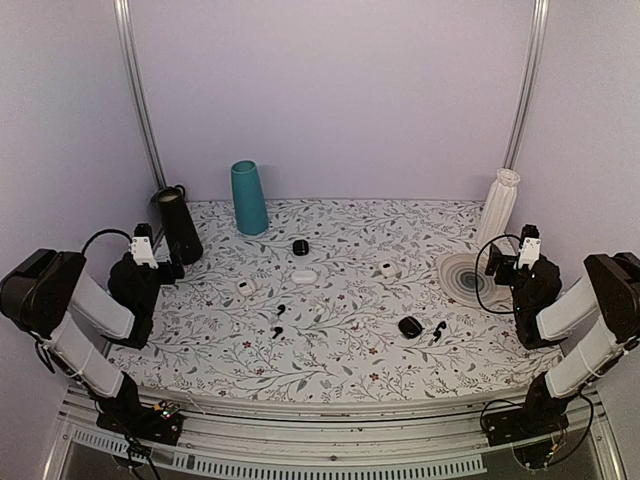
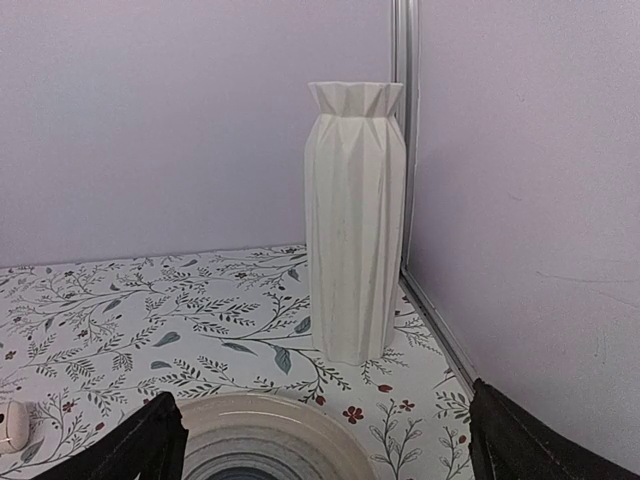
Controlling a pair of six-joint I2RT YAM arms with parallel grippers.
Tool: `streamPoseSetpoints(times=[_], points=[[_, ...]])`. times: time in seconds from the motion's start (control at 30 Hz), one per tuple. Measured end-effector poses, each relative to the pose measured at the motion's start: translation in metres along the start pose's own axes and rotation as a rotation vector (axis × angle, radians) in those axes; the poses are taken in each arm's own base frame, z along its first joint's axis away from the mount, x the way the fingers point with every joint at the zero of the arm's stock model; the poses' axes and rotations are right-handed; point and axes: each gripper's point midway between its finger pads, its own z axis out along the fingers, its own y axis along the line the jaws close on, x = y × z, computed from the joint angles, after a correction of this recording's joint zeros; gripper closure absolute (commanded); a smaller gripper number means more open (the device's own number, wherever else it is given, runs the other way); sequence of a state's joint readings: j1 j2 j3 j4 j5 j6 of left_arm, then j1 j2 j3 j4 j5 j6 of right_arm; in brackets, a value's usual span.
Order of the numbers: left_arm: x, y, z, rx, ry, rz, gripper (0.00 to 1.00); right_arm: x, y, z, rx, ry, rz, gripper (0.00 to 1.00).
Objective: Insert the wireless bluetooth earbuds into the charging case
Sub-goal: Pick up the charging case from the center of the board.
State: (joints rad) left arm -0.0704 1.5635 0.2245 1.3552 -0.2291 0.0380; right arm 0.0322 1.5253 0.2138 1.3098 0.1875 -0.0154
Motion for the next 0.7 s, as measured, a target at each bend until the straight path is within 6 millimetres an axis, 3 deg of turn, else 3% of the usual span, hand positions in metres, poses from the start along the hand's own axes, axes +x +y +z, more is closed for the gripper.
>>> streamPoseSetpoints(times=[0.7], points=[[0.0, 0.0, 0.0, 0.0, 0.0, 0.0, 0.04, 0.0, 0.0012, 0.0, -0.008, 0.0, 0.0, 0.01]])
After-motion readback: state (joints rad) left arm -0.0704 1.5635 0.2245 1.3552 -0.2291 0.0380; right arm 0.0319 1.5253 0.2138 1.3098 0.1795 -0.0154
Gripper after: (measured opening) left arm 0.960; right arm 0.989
